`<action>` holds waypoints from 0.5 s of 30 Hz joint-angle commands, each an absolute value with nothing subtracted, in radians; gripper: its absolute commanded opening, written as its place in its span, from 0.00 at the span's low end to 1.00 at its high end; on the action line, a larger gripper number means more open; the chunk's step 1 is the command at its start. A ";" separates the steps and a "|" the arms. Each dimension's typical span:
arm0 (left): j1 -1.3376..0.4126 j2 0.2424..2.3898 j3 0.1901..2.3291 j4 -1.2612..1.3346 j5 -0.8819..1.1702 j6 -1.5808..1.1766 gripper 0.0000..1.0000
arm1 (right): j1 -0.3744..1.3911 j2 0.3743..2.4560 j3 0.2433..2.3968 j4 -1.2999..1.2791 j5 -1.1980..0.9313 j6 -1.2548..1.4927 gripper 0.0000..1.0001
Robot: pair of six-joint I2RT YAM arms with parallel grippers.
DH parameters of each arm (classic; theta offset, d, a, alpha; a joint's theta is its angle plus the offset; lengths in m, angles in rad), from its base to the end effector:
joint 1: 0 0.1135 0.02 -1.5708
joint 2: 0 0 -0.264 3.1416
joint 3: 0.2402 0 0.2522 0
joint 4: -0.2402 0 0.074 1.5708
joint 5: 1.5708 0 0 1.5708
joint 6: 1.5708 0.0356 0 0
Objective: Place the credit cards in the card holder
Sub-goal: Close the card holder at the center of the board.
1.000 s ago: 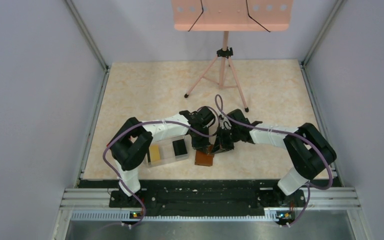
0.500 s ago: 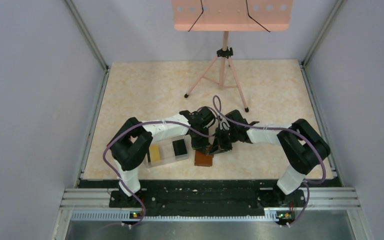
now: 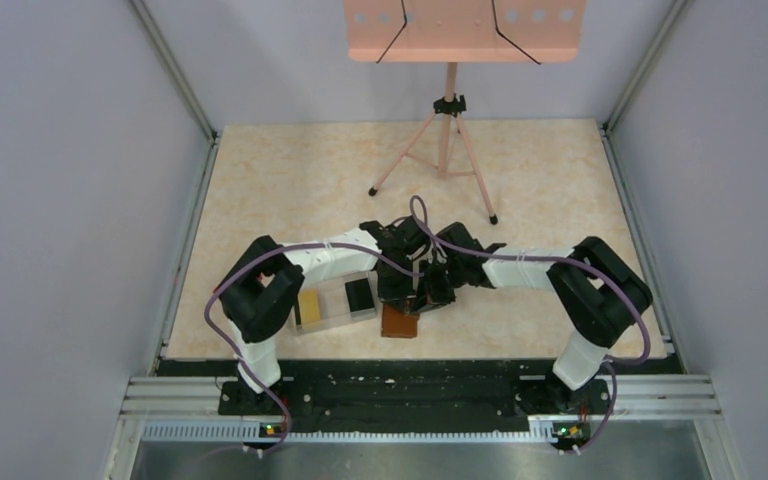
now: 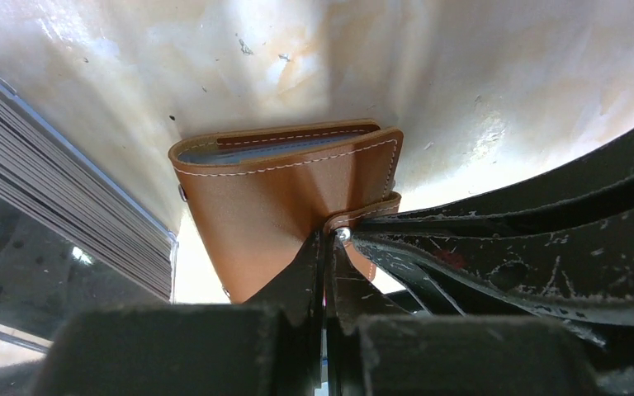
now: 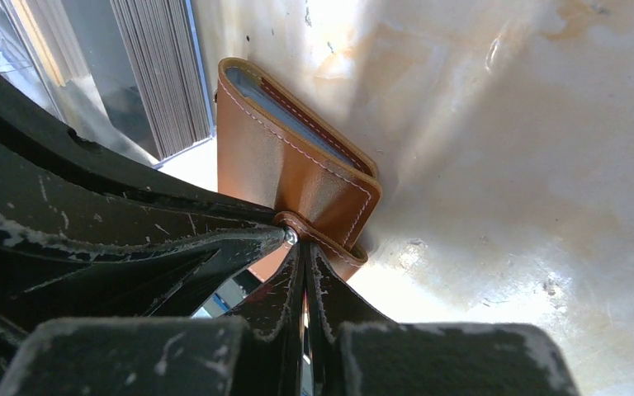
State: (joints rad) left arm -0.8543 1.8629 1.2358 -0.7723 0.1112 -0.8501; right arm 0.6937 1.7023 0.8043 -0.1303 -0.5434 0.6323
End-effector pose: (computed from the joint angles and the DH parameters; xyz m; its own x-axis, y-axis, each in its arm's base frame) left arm 0.2257 -0.2652 0.1634 -0.9995 0.0107 -0.0304 0.0166 0.9796 -0.2003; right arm 0.2251 0.2112 0.1316 -0.9759 -0.1536 -0.1548 -0.2179 0.7168 0.6623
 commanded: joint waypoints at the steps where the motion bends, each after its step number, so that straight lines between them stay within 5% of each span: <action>1: -0.890 1.980 1.147 -0.862 -0.034 -0.823 0.00 | 0.739 1.781 0.726 -0.204 -0.387 0.584 0.00; 15: -0.892 1.860 1.321 -0.922 -0.031 -0.816 0.00 | 0.707 1.578 0.817 -0.172 -0.476 0.642 0.00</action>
